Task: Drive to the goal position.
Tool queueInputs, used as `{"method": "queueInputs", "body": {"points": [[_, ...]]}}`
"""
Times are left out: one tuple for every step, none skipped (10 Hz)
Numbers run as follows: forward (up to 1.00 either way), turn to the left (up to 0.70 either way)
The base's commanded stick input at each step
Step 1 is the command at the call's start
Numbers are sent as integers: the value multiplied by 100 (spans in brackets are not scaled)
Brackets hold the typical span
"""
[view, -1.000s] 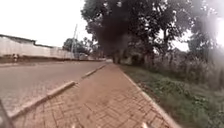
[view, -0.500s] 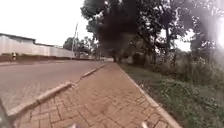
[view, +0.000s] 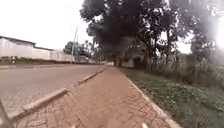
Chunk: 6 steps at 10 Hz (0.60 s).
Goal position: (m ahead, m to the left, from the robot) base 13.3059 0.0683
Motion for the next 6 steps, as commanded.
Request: {"method": "queueInputs", "body": {"points": [[50, 0], [50, 0], [50, 0], [50, 0], [50, 0], [50, 0]]}}
